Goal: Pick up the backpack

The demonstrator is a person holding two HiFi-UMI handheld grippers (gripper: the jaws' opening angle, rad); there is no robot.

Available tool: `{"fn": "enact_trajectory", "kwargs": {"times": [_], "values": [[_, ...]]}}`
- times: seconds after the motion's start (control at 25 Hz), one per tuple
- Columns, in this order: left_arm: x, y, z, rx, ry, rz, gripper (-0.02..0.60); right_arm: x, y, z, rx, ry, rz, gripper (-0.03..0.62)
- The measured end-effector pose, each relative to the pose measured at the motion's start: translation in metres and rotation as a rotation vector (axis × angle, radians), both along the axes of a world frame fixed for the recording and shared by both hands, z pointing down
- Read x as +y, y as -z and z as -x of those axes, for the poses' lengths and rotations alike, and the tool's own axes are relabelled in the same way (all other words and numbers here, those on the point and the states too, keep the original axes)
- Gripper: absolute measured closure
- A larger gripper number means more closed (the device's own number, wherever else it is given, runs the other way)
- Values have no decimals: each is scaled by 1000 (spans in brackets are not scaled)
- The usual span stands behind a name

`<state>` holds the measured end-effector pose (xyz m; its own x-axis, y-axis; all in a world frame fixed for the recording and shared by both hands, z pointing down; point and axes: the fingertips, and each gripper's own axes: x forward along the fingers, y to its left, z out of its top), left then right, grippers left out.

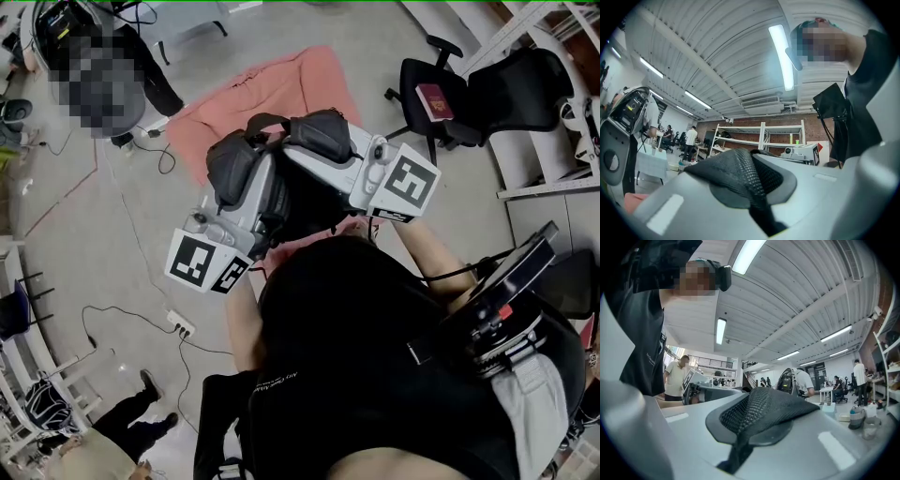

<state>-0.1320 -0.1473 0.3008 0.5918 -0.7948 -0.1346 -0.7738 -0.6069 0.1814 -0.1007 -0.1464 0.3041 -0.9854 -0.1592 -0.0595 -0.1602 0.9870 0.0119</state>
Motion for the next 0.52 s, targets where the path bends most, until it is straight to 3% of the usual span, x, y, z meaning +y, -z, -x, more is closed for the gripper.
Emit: {"fn": "enact_trajectory", "kwargs": {"times": [0.52], "values": [[-3, -4, -2, -4, -3, 20, 565, -3, -4, -1, 9, 14, 8, 569]]}}
